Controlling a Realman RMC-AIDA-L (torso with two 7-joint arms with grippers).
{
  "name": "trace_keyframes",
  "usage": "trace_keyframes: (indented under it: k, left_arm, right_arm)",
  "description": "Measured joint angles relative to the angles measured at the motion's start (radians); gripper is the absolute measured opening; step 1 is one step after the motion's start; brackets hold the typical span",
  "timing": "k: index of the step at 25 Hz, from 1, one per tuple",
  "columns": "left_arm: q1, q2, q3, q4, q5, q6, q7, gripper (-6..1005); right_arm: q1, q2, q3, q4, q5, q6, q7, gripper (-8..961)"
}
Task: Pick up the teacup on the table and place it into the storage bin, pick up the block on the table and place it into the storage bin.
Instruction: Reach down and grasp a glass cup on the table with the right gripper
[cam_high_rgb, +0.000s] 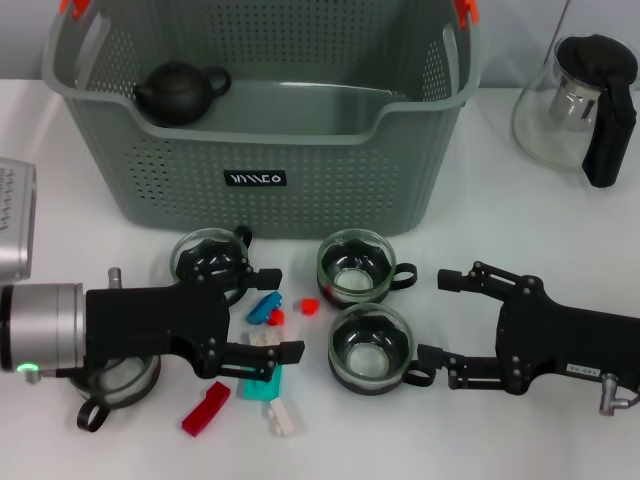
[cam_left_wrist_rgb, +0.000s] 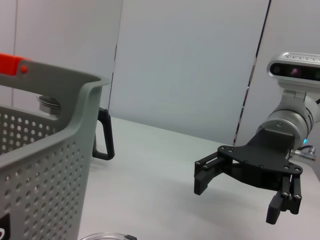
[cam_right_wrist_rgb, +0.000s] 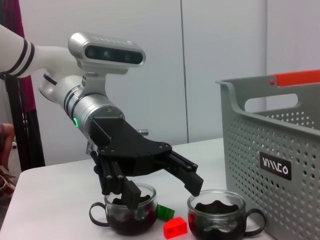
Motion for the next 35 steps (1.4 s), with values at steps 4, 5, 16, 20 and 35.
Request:
trace_keyframes:
  k: [4, 5, 16, 20, 35]
  left_arm:
    - [0.013, -0.002, -0.002, 0.002, 0.0, 0.008, 0.008, 934]
    - [0.016, -0.002, -0.001, 0.002, 0.001, 0.008, 0.008, 934]
    - [0.011, -0.002, -0.001, 0.005, 0.002, 0.009, 0.018, 935]
    - [0.011, -0.001, -0.001, 0.005, 0.002, 0.009, 0.019, 935]
    - [0.022, 0.0, -0.054, 0.005, -0.009, 0.024, 0.013, 935]
  right_arm:
    - [-0.006, 0.0, 0.0, 0.001, -0.001, -0.014, -0.005, 945]
    - [-0.007, 0.0, 0.0, 0.003, -0.001, -0.018, -0.002, 945]
    - [-0.005, -0.002, 0.004, 0.01, 0.001, -0.024, 0.0, 944]
    - [-0.005, -0.002, 0.005, 0.01, 0.001, -0.026, 0.002, 944]
    - [0.033, -0.005, -0.076, -0.192, -0.059, -0.178, 0.284, 945]
